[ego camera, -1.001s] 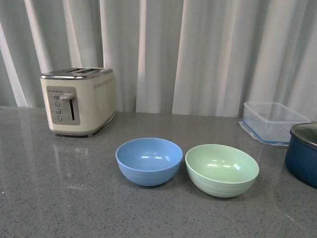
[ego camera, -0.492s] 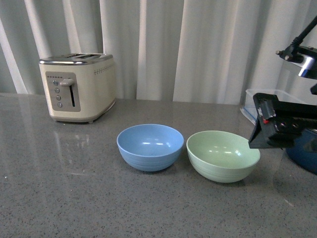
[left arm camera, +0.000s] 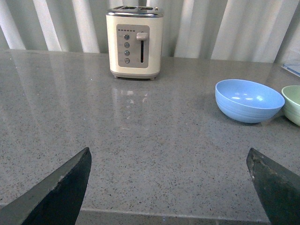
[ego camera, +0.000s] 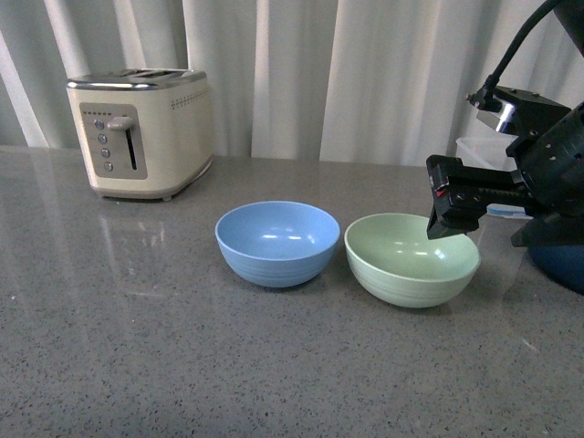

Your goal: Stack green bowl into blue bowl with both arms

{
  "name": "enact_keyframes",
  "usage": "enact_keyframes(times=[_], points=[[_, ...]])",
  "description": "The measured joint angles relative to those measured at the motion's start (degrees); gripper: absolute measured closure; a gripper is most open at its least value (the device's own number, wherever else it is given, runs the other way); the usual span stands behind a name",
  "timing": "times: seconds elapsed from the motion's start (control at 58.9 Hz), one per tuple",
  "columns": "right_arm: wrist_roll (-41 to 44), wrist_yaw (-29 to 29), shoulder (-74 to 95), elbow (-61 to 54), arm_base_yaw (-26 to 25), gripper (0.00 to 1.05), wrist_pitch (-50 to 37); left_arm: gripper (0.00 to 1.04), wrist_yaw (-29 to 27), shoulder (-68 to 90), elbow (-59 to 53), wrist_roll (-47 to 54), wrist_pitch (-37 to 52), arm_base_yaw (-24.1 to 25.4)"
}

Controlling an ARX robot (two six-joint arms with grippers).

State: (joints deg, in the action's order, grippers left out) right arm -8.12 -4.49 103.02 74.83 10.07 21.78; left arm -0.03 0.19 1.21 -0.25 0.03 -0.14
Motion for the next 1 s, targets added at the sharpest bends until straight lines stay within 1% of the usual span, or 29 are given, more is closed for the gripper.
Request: enact_keyframes(times=[0.645,0.696,0.916,0.95,0.967,1.001], points=[[2.23,-2.45,8.83,4.07,-2.1,0.1,-3.34,0.07,0.0,0.0,0.0,0.0,0.0,0.0],[2.25,-2.49,9.01,4.07,-2.1,0.14,-3.91,0.07,0.02,0.0,0.0,0.0,0.0,0.0],[2.32,-2.56,9.11,4.04,-2.1,0.46,-5.66,0.07,0.0,0.0,0.0,0.0,0.0,0.0],[2.32,-2.56,9.11,4.04,-2.1,0.5,-5.9,0.07,0.0,0.0,0.0,0.0,0.0,0.0],[2.32,-2.51,9.11,4.04,-2.1,0.53,-6.12,0.07,0.0,0.0,0.0,0.0,0.0,0.0],[2.34,-2.51,9.11,4.04,-2.1,0.57,-6.23,0.07,0.0,0.0,0.0,0.0,0.0,0.0]])
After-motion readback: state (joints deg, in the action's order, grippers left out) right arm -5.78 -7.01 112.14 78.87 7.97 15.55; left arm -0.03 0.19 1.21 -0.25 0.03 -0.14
